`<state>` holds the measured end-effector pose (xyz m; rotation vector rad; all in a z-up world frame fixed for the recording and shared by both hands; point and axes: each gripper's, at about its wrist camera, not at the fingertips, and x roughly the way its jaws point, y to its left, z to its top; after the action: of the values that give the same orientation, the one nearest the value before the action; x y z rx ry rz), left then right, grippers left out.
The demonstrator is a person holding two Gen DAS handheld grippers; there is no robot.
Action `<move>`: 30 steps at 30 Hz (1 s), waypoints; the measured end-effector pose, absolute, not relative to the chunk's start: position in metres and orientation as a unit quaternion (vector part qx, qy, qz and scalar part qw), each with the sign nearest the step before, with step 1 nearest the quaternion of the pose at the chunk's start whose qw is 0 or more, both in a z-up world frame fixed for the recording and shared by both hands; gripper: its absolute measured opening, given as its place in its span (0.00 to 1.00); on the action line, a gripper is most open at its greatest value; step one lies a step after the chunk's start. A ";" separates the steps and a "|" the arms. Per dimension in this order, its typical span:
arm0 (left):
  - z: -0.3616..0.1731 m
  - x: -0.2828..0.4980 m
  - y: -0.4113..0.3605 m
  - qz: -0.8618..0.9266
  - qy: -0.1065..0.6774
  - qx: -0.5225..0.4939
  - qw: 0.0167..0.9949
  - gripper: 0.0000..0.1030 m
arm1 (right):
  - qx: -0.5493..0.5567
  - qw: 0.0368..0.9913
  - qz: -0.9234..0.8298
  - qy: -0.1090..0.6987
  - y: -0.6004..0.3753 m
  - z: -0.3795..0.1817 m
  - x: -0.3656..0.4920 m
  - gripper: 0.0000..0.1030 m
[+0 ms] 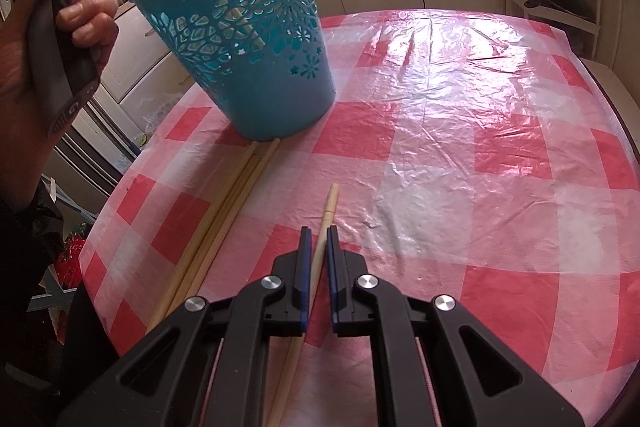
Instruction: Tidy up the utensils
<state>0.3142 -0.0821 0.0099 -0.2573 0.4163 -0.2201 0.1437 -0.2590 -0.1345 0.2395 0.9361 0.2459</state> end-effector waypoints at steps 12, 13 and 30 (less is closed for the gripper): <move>-0.010 0.274 -0.061 -0.085 0.265 -0.068 0.958 0.32 | 0.123 0.877 0.119 0.448 -0.262 -0.135 0.142 0.08; -0.009 0.264 -0.053 -0.074 0.260 -0.068 0.960 0.46 | 0.122 0.878 0.118 0.448 -0.263 -0.134 0.142 0.08; -0.052 0.167 0.023 -0.036 0.319 -0.067 0.945 0.66 | 0.002 0.887 0.064 0.457 -0.224 -0.130 0.131 0.26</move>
<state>0.1666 0.0229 -0.0525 -0.1357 0.6504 -0.0737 0.1313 -0.2238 -0.1300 0.0039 0.9497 0.1330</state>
